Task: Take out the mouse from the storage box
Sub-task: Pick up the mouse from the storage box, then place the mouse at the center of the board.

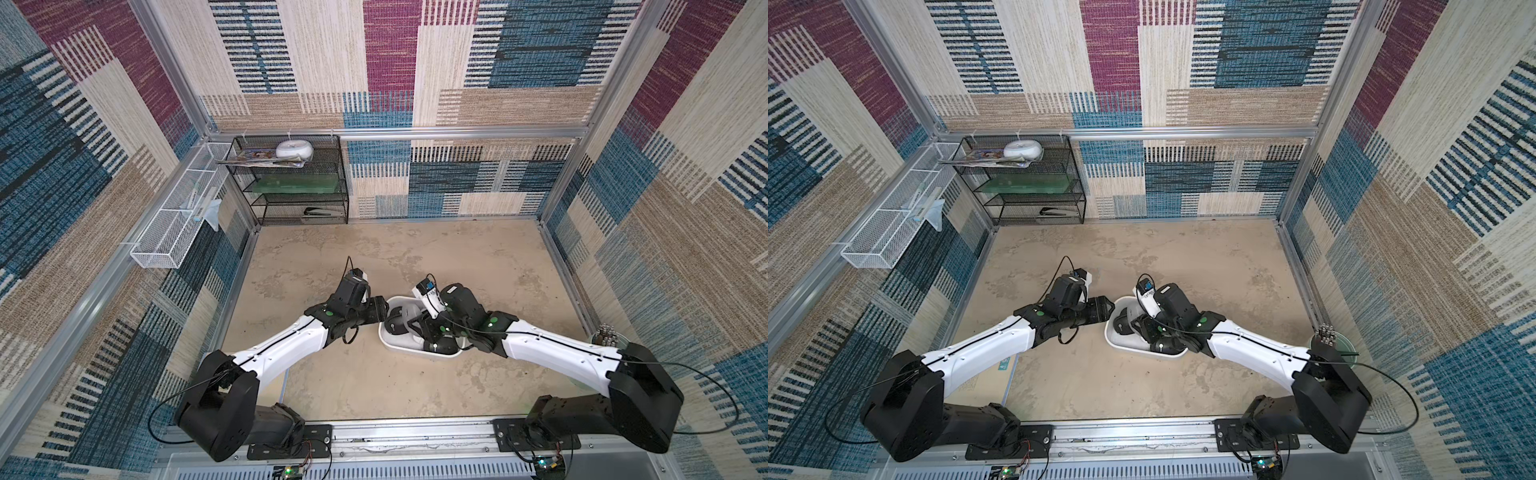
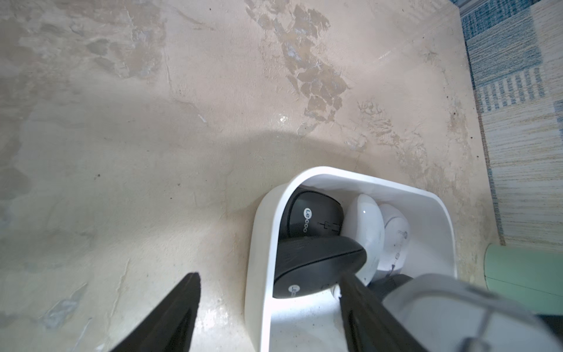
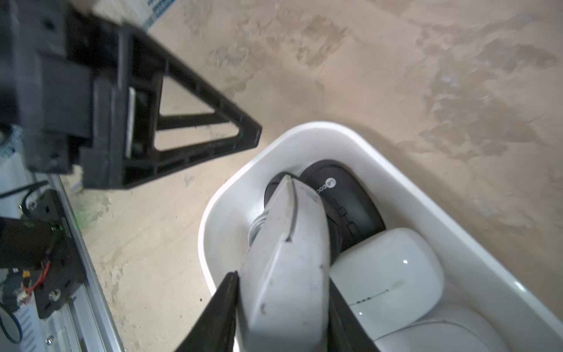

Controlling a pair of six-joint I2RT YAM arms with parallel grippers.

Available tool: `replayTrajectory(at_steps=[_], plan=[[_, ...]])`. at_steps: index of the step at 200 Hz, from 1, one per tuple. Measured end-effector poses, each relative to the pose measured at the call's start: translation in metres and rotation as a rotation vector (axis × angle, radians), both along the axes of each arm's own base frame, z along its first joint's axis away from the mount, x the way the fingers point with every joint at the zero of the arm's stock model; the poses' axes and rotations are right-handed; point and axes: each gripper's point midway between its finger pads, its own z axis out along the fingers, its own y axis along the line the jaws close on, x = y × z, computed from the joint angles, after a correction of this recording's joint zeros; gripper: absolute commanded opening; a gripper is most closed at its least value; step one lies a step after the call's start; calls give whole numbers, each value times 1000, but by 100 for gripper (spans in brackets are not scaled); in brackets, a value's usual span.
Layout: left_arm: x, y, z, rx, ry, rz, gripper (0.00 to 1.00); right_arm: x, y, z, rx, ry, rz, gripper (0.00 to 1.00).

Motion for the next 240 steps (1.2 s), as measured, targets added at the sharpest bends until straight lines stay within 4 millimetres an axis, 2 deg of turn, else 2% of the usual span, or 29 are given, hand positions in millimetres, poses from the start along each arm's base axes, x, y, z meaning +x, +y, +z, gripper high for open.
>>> replayTrajectory(at_steps=[34, 54, 87, 113, 150, 202, 240], plan=[[-7, 10, 8, 17, -45, 1, 79, 23, -44, 36, 82, -40, -170, 32], [-10, 14, 11, 26, -63, 0, 79, 33, -70, 39, 109, -29, -260, 31], [-12, 15, 12, 33, -68, -7, 79, 44, -116, 14, 109, 65, -427, 28], [-14, 17, 10, 42, -58, -10, 79, 44, -142, -7, 108, 140, -518, 27], [-13, 16, 11, 43, -60, -13, 79, 44, -176, -21, 131, 195, -638, 26], [-10, 14, 10, 46, -57, -18, 79, 37, -201, -48, 143, 287, -725, 26], [-10, 13, 9, 48, -53, -18, 79, 25, -199, -76, 160, 380, -717, 26]])
